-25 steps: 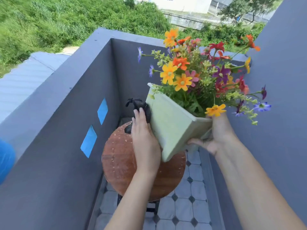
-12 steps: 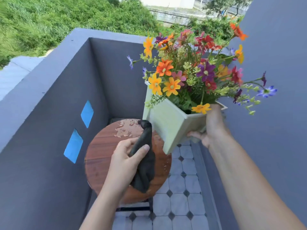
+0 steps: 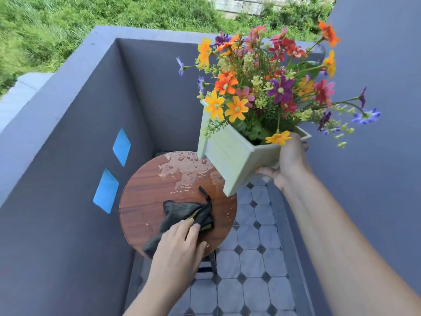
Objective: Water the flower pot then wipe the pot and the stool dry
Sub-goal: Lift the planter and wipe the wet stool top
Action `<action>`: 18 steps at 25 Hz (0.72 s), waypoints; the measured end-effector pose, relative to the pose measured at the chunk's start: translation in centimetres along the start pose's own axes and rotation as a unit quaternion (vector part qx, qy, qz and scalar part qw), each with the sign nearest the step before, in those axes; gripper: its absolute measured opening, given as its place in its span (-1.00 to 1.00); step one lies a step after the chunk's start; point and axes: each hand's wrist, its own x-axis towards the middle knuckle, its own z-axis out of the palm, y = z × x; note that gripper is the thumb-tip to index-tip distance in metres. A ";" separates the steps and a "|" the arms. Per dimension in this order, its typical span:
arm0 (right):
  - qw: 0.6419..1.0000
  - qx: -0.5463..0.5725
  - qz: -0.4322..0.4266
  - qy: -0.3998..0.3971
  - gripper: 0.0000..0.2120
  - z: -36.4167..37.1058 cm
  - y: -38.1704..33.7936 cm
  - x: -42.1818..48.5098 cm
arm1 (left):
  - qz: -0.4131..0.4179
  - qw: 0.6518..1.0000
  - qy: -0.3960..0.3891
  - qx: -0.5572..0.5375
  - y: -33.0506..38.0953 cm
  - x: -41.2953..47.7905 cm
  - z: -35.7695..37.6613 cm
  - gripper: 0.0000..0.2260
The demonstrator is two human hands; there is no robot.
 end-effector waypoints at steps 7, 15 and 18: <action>1.000 0.001 -0.010 0.020 -0.37 0.3 0.9 0.8 | -0.180 0.970 -0.157 0.053 -1.1 2.1 -1.2 -0.57; 0.999 -0.008 -0.014 0.040 -0.38 0.0 1.2 1.5 | 0.066 0.997 0.004 0.046 1.5 -1.7 1.3 -0.67; 0.999 -0.007 -0.013 0.046 -0.39 -0.2 1.1 1.7 | 0.063 0.996 -0.019 -0.060 0.7 -2.1 2.3 -0.59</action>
